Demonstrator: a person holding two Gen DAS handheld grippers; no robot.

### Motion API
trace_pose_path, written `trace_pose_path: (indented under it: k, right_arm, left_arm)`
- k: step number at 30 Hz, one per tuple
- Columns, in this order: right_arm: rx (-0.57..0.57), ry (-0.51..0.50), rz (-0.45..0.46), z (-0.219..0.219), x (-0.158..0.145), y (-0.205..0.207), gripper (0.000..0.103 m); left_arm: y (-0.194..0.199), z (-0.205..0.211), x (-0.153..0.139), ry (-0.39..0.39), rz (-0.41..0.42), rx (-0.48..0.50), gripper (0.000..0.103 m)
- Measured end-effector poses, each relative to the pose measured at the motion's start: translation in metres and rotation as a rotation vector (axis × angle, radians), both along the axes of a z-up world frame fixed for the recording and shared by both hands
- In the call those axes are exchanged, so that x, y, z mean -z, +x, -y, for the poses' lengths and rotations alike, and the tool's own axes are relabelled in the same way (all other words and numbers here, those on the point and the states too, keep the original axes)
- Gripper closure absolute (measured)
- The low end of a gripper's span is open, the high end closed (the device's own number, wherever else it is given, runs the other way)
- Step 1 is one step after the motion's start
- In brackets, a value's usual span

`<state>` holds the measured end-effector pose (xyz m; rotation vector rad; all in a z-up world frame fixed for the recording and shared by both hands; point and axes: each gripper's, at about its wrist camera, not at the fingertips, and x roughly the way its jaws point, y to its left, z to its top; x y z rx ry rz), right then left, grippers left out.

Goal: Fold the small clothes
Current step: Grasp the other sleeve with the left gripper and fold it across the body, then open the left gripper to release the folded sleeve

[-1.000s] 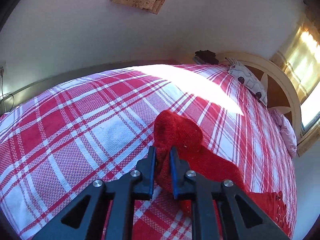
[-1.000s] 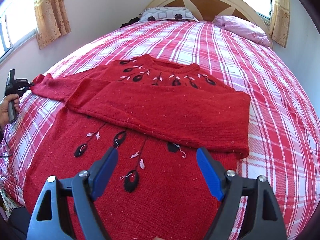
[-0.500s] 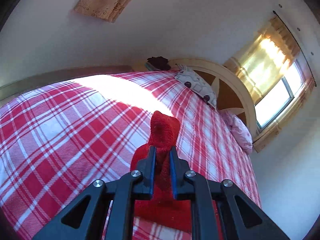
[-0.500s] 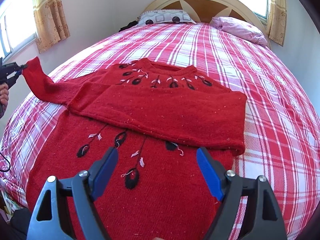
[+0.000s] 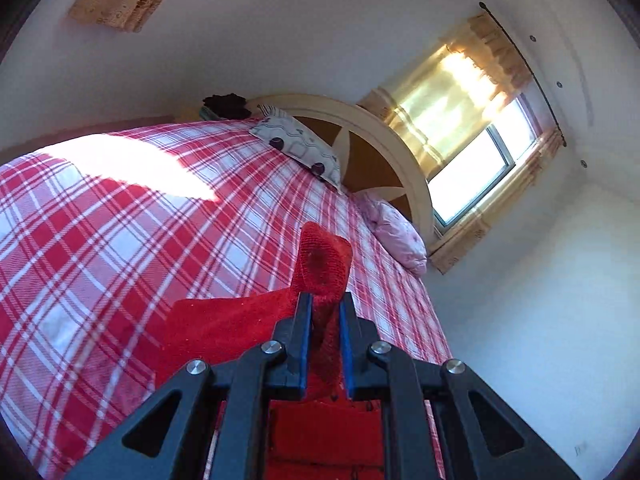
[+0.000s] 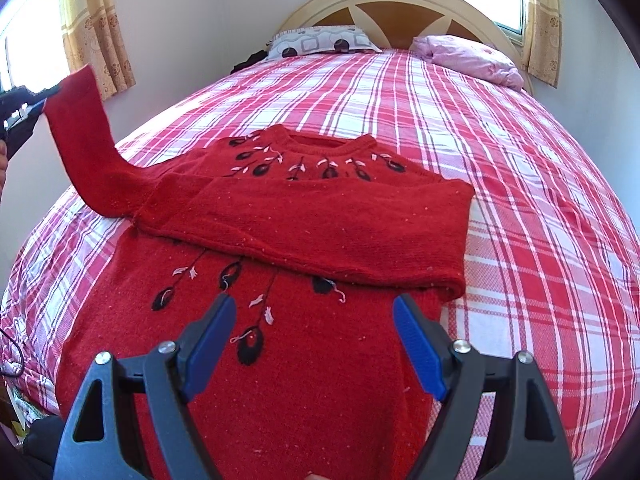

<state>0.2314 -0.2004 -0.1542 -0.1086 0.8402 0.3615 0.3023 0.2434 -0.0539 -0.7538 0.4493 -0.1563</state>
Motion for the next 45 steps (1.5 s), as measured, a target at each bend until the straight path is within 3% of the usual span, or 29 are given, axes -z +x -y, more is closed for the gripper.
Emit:
trace_pose_path:
  k: [15,22,30,41,44,45]
  right_arm:
    - [0.051,0.096,0.011,0.039,-0.015,-0.014,0.02]
    - [0.098,0.135,-0.003,0.067,-0.005,-0.02,0.02]
    - [0.184,0.157,-0.038,0.103,0.01,-0.024,0.02]
    - [0.215,0.171,-0.067,0.111,0.022,-0.024,0.02]
    - [0.22,0.175,-0.071,0.11,0.022,-0.023,0.02]
    - [0.222,0.176,-0.072,0.11,0.022,-0.023,0.02]
  left_arm:
    - [0.043,0.148,-0.001,-0.039,0.005,0.242,0.091]
    - [0.055,0.223,0.032,0.05,-0.057,0.314,0.091]
    - [0.069,0.279,0.082,0.084,-0.171,0.373,0.091]
    - [0.068,0.326,0.101,0.231,-0.194,0.465,0.088]
    - [0.064,0.336,0.098,0.267,-0.188,0.521,0.066]
    - [0.06,0.341,0.094,0.299,-0.173,0.535,0.045]
